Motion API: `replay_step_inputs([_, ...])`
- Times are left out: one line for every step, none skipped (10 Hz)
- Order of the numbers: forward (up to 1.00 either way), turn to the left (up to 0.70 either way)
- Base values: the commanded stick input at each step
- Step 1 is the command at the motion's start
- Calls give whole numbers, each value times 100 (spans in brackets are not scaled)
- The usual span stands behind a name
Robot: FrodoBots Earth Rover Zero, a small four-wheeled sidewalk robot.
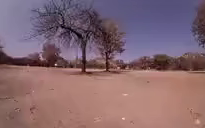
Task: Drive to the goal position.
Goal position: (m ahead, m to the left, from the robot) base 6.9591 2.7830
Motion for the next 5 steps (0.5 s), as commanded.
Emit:
replay_step_inputs([92,37])
replay_step_inputs([92,37])
replay_step_inputs([92,37])
replay_step_inputs([92,37])
replay_step_inputs([92,37])
